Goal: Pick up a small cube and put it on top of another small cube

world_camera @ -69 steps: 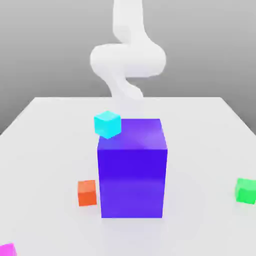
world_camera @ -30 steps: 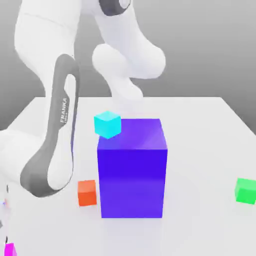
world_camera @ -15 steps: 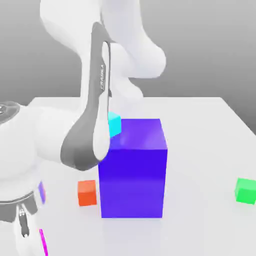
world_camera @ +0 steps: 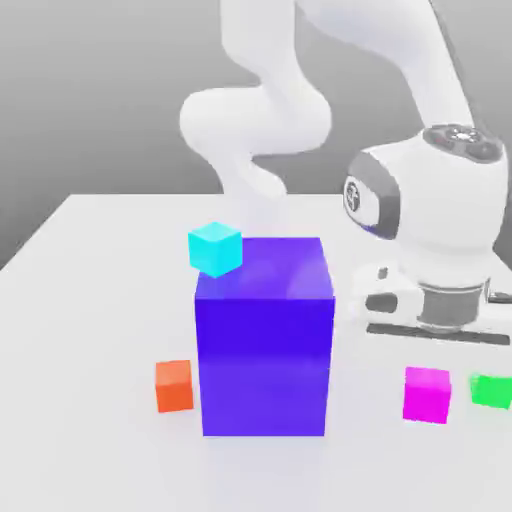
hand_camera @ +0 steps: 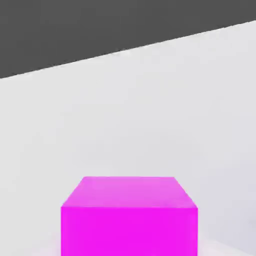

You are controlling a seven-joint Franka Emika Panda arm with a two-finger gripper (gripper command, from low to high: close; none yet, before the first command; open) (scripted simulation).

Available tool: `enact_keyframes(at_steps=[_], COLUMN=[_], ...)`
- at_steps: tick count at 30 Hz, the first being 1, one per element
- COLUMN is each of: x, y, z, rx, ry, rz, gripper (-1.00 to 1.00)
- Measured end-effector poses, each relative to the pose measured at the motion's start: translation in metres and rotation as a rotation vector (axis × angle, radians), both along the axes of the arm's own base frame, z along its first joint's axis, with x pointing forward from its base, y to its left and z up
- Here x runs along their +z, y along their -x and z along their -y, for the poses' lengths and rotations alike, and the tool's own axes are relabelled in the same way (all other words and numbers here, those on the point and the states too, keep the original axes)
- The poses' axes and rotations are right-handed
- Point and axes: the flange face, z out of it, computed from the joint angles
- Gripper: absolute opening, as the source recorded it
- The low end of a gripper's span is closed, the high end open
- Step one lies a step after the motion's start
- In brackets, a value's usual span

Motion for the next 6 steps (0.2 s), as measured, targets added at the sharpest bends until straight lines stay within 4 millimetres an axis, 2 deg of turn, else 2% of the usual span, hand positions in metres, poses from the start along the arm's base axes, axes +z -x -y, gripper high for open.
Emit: enact_keyframes(at_steps=[2,3,4,6], x=[-0.022,-0.037,-0.045,-0.045], y=[0.042,0.057,0.065,0.065], z=[-0.051,-0.066,-0.073,-0.073], rx=[0.163,0.213,0.239,0.239], ry=[0.015,0.018,0.02,0.02], rz=[0.007,0.008,0.008,0.008], gripper=[-1.0,-1.0,1.0,1.0])
